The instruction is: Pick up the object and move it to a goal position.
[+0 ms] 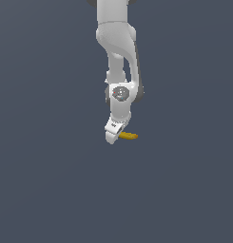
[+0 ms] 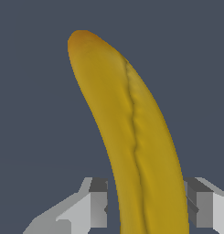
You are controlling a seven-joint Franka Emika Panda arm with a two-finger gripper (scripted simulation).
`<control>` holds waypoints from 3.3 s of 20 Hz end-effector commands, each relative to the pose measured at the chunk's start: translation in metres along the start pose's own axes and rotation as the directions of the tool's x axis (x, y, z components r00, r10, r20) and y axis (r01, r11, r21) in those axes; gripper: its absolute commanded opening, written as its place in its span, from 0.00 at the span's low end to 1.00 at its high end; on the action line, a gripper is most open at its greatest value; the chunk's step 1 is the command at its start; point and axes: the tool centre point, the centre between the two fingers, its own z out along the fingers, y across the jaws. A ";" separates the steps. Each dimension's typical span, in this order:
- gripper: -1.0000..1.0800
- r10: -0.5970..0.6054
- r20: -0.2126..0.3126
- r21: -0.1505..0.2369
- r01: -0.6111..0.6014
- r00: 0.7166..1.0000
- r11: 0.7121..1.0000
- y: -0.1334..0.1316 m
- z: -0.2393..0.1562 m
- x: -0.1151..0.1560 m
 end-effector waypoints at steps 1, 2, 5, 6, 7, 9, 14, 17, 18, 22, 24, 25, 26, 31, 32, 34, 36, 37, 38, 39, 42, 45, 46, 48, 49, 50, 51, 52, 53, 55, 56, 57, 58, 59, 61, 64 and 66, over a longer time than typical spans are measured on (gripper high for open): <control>0.00 -0.001 0.001 0.003 0.001 1.000 1.000 -0.001 0.001 0.000; 0.00 -0.001 0.001 0.003 0.001 1.000 1.000 -0.001 0.001 0.000; 0.00 0.000 0.000 0.000 0.000 1.000 1.000 0.001 -0.001 0.000; 0.00 0.000 0.000 0.000 0.000 1.000 1.000 0.001 -0.003 -0.001; 0.00 0.000 0.000 0.000 0.000 1.000 1.000 0.002 -0.005 -0.002; 0.00 0.000 0.000 0.000 0.000 1.000 1.000 0.005 -0.010 -0.004; 0.00 -0.001 0.000 0.000 0.001 1.000 1.000 0.017 -0.034 -0.013; 0.00 -0.001 0.000 0.000 0.001 1.000 1.000 0.027 -0.054 -0.021; 0.00 -0.001 0.000 0.001 0.001 1.000 1.000 0.031 -0.062 -0.024; 0.00 -0.002 -0.001 0.002 0.002 1.000 1.000 0.049 -0.097 -0.037; 0.00 -0.002 -0.002 0.002 0.002 1.000 1.000 0.059 -0.117 -0.045; 0.00 -0.002 -0.002 0.002 0.002 1.000 1.000 0.064 -0.127 -0.049; 0.00 -0.002 -0.002 0.002 0.002 1.000 1.000 0.069 -0.137 -0.052; 0.00 -0.003 -0.003 0.003 0.003 1.000 1.000 0.094 -0.186 -0.070; 0.00 -0.003 -0.003 0.003 0.003 1.000 1.000 0.099 -0.196 -0.074; 0.00 -0.003 -0.003 0.003 0.003 1.000 1.000 0.109 -0.215 -0.081; 0.00 -0.003 -0.003 0.003 0.003 1.000 1.000 0.119 -0.234 -0.088; 0.00 -0.003 -0.003 0.003 0.003 1.000 1.000 0.124 -0.243 -0.092; 0.00 -0.003 -0.003 0.003 0.003 1.000 1.000 0.128 -0.252 -0.095; 0.00 -0.003 -0.003 0.003 0.003 1.000 1.000 0.133 -0.261 -0.099; 0.00 -0.002 -0.003 0.003 0.002 1.000 1.000 0.147 -0.286 -0.108; 0.00 -0.002 -0.002 0.003 0.002 1.000 1.000 0.159 -0.309 -0.117; 0.00 -0.002 -0.002 0.003 0.002 1.000 1.000 0.163 -0.316 -0.119; 0.00 -0.002 -0.002 0.003 0.002 1.000 1.000 0.171 -0.329 -0.124; 0.00 -0.002 -0.001 0.003 0.002 1.000 1.000 0.174 -0.335 -0.126; 0.00 -0.002 -0.001 0.003 0.002 1.000 1.000 0.178 -0.341 -0.129; 0.00 -0.002 -0.001 0.003 0.002 1.000 1.000 0.181 -0.347 -0.131; 0.00 -0.001 -0.001 0.003 0.001 1.000 1.000 0.184 -0.353 -0.133; 0.00 -0.001 -0.001 0.003 0.001 1.000 1.000 0.187 -0.358 -0.135; 0.00 -0.001 -0.001 0.003 0.001 1.000 1.000 0.194 -0.369 -0.139; 0.00 -0.001 0.000 0.003 0.001 1.000 1.000 0.197 -0.374 -0.141; 0.00 -0.001 0.000 0.003 0.001 1.000 1.000 0.199 -0.379 -0.142; 0.00 -0.001 0.000 0.003 0.001 1.000 1.000 0.202 -0.383 -0.144; 0.00 -0.001 0.000 0.003 0.001 1.000 1.000 0.205 -0.388 -0.146; 0.00 -0.001 0.000 0.003 0.001 1.000 1.000 0.210 -0.396 -0.148; 0.00 -0.001 0.000 0.003 0.001 1.000 1.000 0.216 -0.406 -0.152; 0.00 -0.001 0.000 0.003 0.001 1.000 1.000 0.219 -0.411 -0.154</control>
